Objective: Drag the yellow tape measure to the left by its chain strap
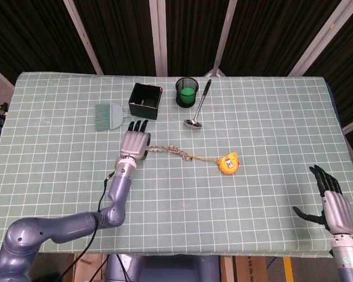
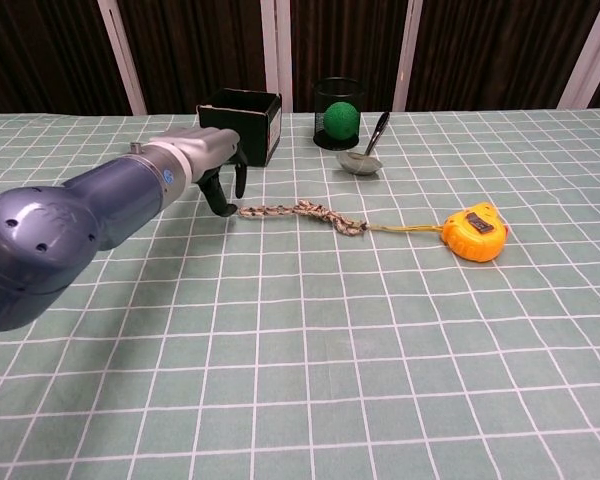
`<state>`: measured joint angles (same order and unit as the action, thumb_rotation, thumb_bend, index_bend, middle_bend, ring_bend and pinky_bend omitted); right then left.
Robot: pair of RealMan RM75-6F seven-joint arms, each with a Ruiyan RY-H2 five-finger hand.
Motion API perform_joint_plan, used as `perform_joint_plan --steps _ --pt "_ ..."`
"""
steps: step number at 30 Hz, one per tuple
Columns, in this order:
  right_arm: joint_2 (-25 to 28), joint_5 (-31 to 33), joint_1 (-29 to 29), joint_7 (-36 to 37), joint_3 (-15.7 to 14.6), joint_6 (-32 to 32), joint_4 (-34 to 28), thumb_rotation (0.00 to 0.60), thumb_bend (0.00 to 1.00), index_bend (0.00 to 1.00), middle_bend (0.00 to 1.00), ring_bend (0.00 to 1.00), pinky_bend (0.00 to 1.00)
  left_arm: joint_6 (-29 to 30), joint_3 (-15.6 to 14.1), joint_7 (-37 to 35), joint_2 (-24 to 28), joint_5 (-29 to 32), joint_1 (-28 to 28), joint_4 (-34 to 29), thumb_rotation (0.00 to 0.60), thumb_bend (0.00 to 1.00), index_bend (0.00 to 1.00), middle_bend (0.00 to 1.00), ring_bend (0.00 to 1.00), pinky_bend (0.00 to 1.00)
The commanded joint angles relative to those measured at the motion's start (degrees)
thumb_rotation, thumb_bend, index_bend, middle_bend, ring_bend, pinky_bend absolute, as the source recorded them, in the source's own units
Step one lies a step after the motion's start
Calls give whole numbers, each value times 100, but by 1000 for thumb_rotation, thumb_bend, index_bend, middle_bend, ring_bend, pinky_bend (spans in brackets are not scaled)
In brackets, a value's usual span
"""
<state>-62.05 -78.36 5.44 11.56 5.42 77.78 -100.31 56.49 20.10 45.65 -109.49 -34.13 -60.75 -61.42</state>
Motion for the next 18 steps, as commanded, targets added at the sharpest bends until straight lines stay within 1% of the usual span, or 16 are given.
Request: perform_joint_plan --steps 1,10,18 --pt "3 2 -1 8 3 0 0 600 194 0 0 0 0 -120 -7 47 -141 46 -86 199 600 448 506 18 0 0" --pt "13 32 -1 62 19 -15 -2 600 193 0 0 0 0 -288 -11 6 -334 -53 -212 475 600 448 509 19 0 0" --pt "17 26 -5 70 17 -11 -2 600 193 0 0 0 0 -324 -3 -31 -404 -102 -229 584 600 459 515 22 0 0"
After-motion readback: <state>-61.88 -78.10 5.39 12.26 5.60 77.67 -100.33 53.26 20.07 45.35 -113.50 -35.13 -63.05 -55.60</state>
